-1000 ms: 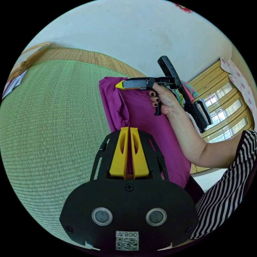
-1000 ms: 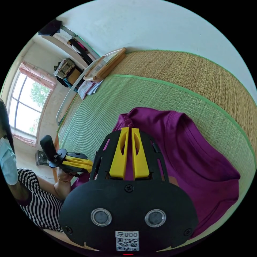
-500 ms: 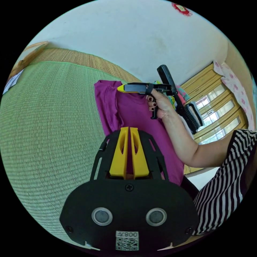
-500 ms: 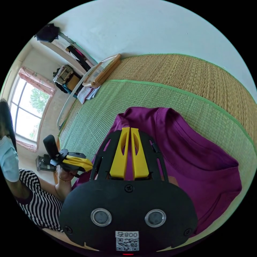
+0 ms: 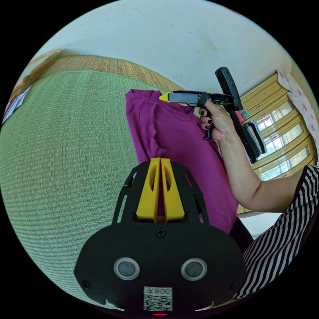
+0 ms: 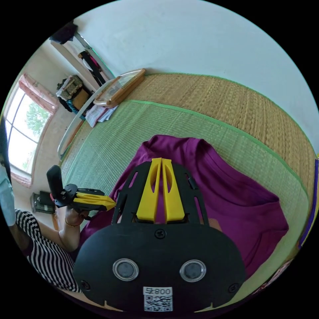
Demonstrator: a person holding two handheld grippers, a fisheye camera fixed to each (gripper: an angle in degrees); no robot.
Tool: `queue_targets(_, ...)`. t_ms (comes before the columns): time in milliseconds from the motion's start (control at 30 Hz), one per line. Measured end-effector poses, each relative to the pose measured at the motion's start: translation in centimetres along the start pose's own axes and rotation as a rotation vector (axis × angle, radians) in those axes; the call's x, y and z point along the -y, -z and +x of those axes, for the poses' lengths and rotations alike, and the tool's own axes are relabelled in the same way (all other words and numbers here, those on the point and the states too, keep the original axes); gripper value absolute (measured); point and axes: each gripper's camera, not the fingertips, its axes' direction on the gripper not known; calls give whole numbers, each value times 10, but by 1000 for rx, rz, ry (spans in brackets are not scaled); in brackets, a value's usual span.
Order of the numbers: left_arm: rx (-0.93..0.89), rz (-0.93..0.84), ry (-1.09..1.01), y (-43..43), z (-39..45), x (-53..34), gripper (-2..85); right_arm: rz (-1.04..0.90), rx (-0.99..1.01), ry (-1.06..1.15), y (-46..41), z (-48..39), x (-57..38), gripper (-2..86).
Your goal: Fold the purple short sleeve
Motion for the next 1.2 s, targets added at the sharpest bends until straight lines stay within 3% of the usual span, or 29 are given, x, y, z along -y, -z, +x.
queue_targets(100,1,2,0,-2,2,0,1,14,59,77,0,-17,6,1)
queue_targets(400,35,-7,-17,-10,10,-2,0,-140,-30,197,-51,-48,44,1)
queue_targets(767,37,-8,-17,-22,13,-16,0,-65,-28,194,-2,-55,43,1)
queue_targets(1200,17,8,-15,-37,12,-48,0,-127,0,183,44,-54,45,1)
